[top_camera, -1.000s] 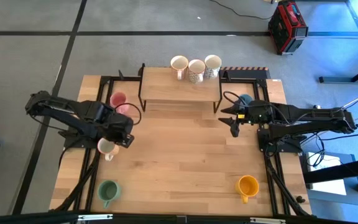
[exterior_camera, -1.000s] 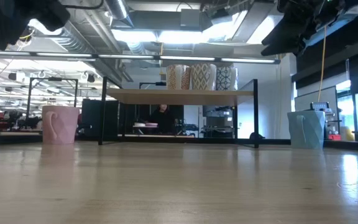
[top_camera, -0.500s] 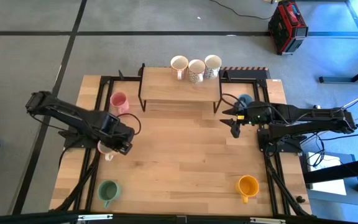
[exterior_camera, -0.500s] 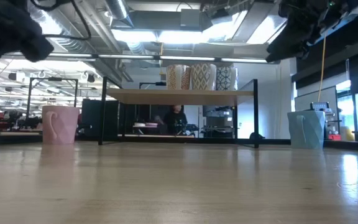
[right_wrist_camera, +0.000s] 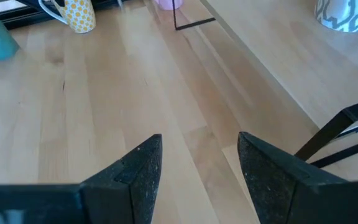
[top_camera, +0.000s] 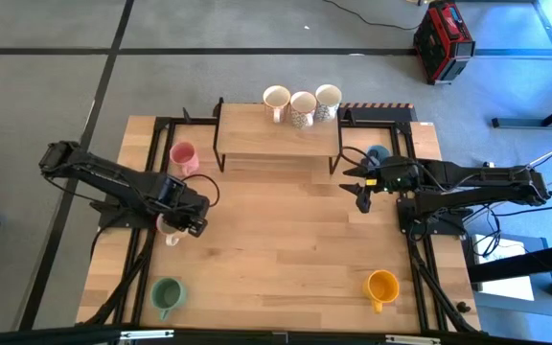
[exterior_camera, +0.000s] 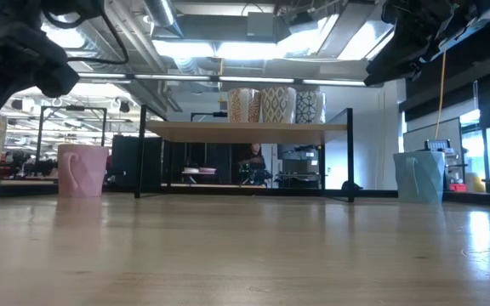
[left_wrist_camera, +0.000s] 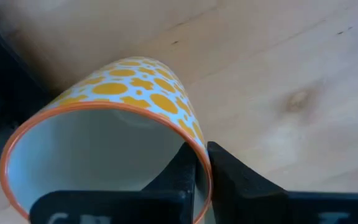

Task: Place coffee mugs
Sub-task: Put the yellow patterned mug on the shelf

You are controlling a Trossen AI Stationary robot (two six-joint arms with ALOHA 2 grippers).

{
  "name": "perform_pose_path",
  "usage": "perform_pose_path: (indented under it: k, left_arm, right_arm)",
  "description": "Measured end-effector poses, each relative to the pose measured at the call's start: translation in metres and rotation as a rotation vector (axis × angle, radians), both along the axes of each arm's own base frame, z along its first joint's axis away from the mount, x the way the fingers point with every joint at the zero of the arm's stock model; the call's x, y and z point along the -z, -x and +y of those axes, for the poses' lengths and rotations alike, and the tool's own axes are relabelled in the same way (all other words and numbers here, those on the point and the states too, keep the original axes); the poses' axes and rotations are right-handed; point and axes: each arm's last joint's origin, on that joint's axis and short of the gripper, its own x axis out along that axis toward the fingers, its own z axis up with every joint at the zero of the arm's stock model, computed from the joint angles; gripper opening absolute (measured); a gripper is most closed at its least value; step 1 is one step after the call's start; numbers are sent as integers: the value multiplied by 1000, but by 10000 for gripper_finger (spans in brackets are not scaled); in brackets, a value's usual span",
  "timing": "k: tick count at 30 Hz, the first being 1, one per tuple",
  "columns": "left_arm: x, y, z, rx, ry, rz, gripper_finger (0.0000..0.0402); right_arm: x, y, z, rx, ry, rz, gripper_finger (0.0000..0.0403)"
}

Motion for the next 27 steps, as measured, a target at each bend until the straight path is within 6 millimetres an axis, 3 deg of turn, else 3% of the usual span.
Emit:
perform_pose_path:
  k: [6,14,27]
  left_arm:
    - [-13,-14,-1,-7,-60,-67,16]
    - [-33,-66,2,43,-113,-95,14]
    - [-12,-147,26,163,-103,-19,18]
  right_arm:
    - [0,0,0,0,0,0,199]
    - [0,0,0,1,0,-1,199]
    - [0,0,0,1,-1,0,199]
